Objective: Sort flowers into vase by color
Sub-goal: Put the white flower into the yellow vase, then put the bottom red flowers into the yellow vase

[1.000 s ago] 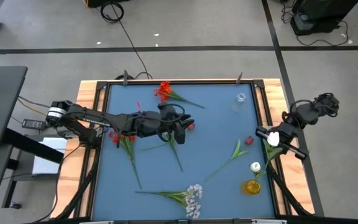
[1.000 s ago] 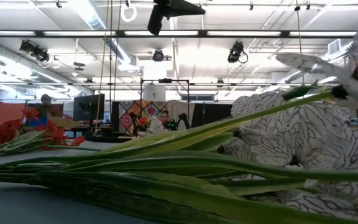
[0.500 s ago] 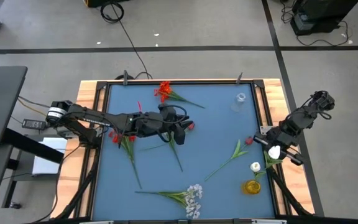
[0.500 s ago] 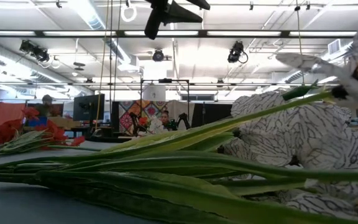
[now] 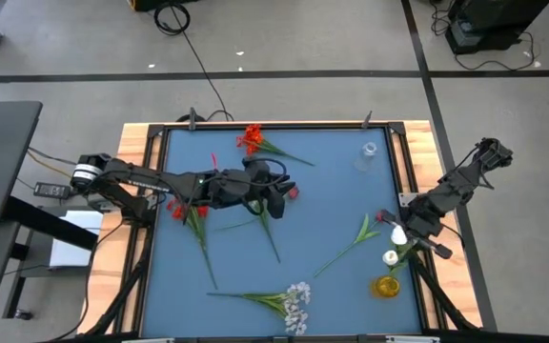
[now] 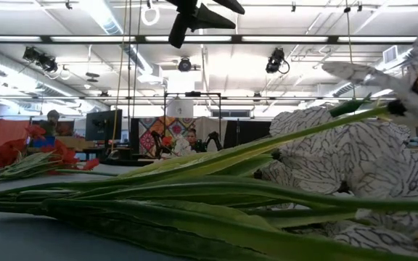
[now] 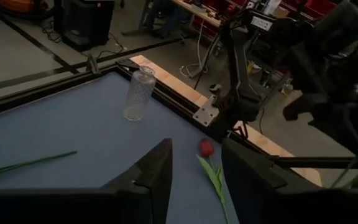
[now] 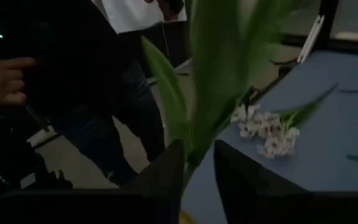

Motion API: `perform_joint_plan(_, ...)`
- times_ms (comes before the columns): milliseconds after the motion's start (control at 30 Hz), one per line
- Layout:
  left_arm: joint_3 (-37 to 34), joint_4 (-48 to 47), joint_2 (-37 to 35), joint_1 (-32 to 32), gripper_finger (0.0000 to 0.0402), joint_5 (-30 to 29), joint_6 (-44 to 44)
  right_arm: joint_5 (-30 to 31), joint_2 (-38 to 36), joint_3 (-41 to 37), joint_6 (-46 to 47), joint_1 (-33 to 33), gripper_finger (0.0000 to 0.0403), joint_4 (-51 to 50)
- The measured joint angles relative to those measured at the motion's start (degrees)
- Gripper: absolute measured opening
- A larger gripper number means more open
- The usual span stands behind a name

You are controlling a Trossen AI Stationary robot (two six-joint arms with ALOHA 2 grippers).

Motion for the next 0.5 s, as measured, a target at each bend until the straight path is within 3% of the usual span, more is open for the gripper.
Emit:
perform_joint_plan(167,0.0,-0.4,0.0,0.0,0.0144,0.0,0.0,-0.9,-0.3,0.0,3.0,0.0,0.0144,-6.4)
perform_joint_plan(233,0.0,-0.5,0.2,0.2,0.0144,0.0,0.0,-0.9,-0.3,0.0,3.2,0.0,0.0148,-10.2)
perform_joint_plan(400,0.0,-1.0,1.1,1.6,0.0144,1.4,0.0,-1.4,-0.8,0.1,4.4,0.0,0.0148,-8.8)
perform_joint_plan(500,0.0,-1.2,2.1,2.0,0.0144,3.3,0.0,2.5,-1.0,0.1,6.2,0.0,0.0148,-11.8)
